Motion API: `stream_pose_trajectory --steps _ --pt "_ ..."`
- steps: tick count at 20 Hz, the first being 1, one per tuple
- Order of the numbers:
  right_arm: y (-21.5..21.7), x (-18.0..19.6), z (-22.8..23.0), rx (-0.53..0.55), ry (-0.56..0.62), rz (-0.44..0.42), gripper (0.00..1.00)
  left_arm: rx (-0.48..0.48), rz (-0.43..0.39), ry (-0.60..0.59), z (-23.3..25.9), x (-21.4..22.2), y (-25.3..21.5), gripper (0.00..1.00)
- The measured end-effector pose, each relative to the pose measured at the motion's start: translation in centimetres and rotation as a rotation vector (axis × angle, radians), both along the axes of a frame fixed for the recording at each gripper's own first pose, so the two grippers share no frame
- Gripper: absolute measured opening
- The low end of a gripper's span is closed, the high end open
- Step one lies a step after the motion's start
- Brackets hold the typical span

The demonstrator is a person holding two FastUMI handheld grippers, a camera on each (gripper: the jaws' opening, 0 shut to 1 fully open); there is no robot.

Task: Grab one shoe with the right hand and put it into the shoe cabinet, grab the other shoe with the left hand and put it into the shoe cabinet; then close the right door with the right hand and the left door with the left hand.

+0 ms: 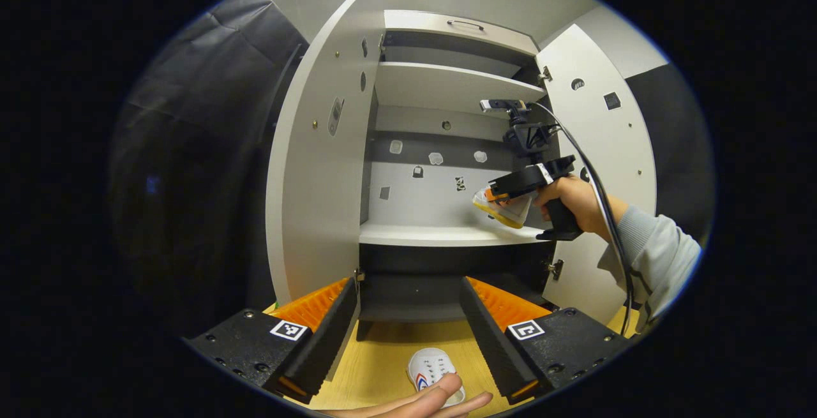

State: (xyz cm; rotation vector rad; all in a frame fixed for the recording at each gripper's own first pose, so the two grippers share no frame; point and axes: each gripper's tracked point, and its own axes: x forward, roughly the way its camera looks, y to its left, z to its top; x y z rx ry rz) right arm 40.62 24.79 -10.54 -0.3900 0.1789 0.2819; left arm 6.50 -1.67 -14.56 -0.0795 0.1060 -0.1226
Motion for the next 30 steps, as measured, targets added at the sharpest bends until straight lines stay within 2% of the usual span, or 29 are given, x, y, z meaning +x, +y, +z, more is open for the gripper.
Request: stream_pose_trajectory --steps 6,8,9,11,13,16,20,22,26,28,30 --pt "-0.3 3.9 -1.4 0.033 -0.017 -0.019 0.0 0.008 -0.009 0.04 -1.3 -1.1 -1.2 0.99" --pt "-0.6 4.4 -1.8 0.034 -0.026 -0.026 0.05 0.006 -0.006 0.046 -1.5 -1.7 -1.3 0.99" --pt "-1.1 4.1 -1.5 0.019 -0.043 -0.038 0.16 0.011 0.0 0.049 -1.7 -2.0 -1.1 0.98" --pt "-0.6 3.1 0.4 0.039 -0.137 0.001 0.54 0.022 0.014 0.045 -1.7 -2.7 -0.7 0.98" --pt "-0.2 0.2 2.4 0.05 -0.192 0.015 0.93 0.037 0.03 0.043 -2.0 -3.2 -0.2 0.99" --pt "-0.4 -4.8 3.2 0.087 -0.193 0.031 0.98 0.037 0.023 0.061 -2.8 -3.6 -0.1 0.98" --pt "-1.5 -12.3 3.7 0.18 -0.191 0.057 0.97 0.068 0.03 0.071 -3.9 -3.6 0.4 0.99" --pt "-3.1 -16.0 3.8 0.21 -0.19 0.028 0.97 0.064 0.019 0.084 -5.0 -3.5 0.1 0.99" --pt "-6.8 -23.1 2.8 0.291 -0.175 -0.033 0.97 0.021 -0.007 0.191 -9.4 -3.4 -0.6 0.99" --pt "-8.8 -26.2 0.9 0.297 -0.165 -0.069 0.96 0.012 -0.043 0.26 -12.4 -3.4 -1.7 0.99" --pt "-9.6 -29.1 -1.3 0.294 -0.137 -0.07 0.96 0.029 -0.051 0.315 -15.3 -3.1 -2.3 0.99"
